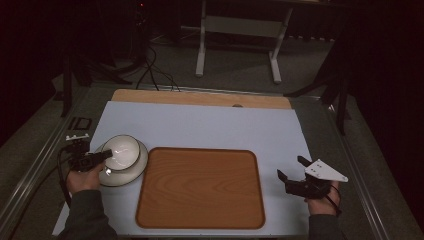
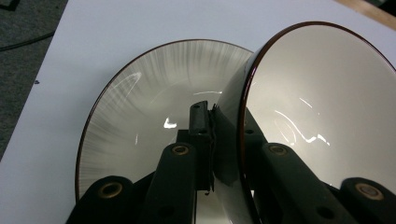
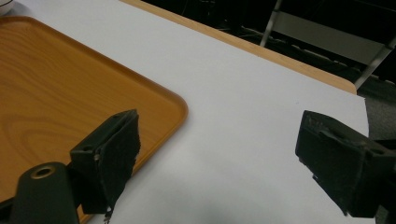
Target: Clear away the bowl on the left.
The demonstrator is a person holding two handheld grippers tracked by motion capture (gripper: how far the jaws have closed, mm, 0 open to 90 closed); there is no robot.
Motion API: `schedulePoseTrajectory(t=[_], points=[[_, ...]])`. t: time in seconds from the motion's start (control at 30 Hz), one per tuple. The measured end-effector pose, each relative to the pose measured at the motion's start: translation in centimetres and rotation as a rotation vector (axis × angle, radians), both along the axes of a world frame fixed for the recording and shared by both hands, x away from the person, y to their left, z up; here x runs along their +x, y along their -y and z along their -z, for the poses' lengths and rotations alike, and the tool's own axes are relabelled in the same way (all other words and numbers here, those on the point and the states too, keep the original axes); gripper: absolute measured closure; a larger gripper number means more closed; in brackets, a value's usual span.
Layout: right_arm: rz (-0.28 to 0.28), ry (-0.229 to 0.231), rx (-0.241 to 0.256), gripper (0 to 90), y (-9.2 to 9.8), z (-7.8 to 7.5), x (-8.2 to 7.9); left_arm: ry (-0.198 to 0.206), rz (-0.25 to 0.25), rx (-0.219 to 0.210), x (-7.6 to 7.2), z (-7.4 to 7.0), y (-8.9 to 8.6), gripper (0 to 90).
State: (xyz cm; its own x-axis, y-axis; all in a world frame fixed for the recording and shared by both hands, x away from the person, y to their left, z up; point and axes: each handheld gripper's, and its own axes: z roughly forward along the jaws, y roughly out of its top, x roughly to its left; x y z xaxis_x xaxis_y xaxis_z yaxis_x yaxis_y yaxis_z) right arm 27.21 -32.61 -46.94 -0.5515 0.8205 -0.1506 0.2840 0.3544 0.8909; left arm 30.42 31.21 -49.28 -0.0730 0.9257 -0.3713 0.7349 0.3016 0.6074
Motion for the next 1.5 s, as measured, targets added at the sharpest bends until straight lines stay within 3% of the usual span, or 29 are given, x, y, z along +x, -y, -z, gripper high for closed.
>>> schedulePoseTrajectory(t=[0.43, 0.57, 0.67, 1.5], points=[[0.005, 0.006, 0.006, 13.6, 0.1, -0.1, -0.1, 0.048, 0.003, -0.046, -0.6, -0.7, -0.3, 82.2], [0.003, 0.006, 0.007, 13.6, 0.1, -0.1, -0.1, 0.056, 0.004, -0.041, -0.6, -0.9, -0.2, 82.2], [0.004, 0.006, 0.006, 13.6, 0.1, -0.1, -0.1, 0.068, 0.017, -0.014, -0.6, -1.3, 0.2, 82.2], [0.006, 0.01, 0.007, 13.6, 0.2, -0.1, -0.1, 0.119, 0.06, -0.027, -0.7, -2.6, 1.8, 82.1]])
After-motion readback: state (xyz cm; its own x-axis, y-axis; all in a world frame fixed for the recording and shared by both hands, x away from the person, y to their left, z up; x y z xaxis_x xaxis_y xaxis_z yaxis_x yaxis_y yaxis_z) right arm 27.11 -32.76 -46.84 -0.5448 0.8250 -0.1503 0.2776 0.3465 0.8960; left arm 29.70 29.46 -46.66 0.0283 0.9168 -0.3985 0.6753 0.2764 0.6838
